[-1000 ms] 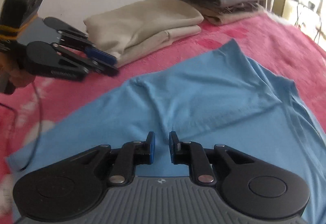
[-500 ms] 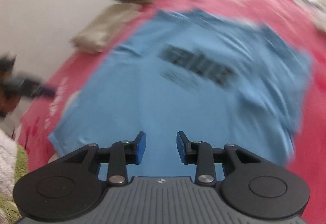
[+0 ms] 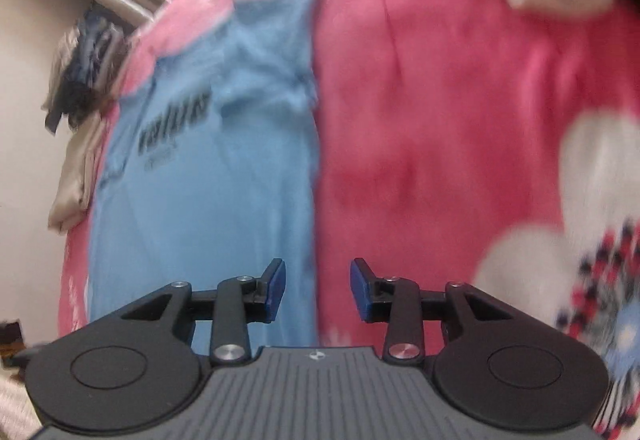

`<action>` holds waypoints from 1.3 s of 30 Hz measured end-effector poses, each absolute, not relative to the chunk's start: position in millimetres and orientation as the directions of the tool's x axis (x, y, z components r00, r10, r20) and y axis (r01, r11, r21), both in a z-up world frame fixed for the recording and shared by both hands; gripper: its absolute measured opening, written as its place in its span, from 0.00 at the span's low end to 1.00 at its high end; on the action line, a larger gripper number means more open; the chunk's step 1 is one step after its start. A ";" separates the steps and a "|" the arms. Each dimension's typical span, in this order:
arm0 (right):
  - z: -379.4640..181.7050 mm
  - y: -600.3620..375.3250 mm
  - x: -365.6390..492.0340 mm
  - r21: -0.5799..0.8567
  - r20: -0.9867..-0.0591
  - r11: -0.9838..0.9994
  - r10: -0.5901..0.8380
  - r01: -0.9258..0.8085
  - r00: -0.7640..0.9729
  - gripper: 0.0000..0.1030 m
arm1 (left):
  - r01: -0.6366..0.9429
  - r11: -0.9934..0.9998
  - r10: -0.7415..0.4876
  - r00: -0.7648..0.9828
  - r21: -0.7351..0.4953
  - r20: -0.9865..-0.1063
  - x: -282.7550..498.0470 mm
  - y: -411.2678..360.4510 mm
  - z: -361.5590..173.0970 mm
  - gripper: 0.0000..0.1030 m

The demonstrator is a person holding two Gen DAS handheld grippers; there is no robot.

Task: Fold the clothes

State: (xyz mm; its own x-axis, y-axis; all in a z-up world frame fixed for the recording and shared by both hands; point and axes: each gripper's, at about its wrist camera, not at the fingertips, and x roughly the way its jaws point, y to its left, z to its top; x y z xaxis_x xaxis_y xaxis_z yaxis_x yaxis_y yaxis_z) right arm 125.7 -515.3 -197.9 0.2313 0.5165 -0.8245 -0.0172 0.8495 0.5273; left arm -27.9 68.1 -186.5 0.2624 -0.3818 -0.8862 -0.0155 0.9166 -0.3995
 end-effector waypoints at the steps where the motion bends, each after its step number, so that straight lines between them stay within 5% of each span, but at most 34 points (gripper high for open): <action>1: -203.2 -517.3 120.4 0.542 -0.822 0.840 0.532 -0.005 0.203 0.38 | -0.014 0.914 -0.389 0.252 -0.405 -0.886 -29.3 67.1 -187.7 0.34; 17: -237.0 -526.9 62.1 0.691 -0.704 0.715 0.699 0.108 -0.124 0.37 | 0.002 0.903 -0.424 0.155 -0.429 -0.892 -34.9 57.7 -201.1 0.15; 22: -235.6 -513.6 53.7 0.717 -0.679 0.696 0.708 0.032 -0.195 0.12 | 0.029 0.910 -0.413 0.149 -0.413 -0.899 -34.3 56.0 -200.1 0.09; 24: -232.2 -510.3 50.9 0.719 -0.680 0.695 0.702 -0.004 -0.210 0.10 | 0.057 0.915 -0.403 0.149 -0.399 -0.903 -33.9 53.2 -198.2 0.06; 39: -164.0 -510.0 101.9 0.778 -0.614 0.613 0.788 -0.139 0.039 0.07 | -0.022 0.832 -0.511 0.361 -0.554 -0.781 6.6 84.4 -142.8 0.03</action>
State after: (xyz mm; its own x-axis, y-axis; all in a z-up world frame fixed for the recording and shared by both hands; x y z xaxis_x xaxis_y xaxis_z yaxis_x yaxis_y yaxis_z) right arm 101.9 -510.0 -164.0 0.0388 0.7880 -0.6145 -0.1391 0.6132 0.7776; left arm 6.6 84.4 -142.8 0.3606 -0.5105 -0.7806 -0.0221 0.8320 -0.5543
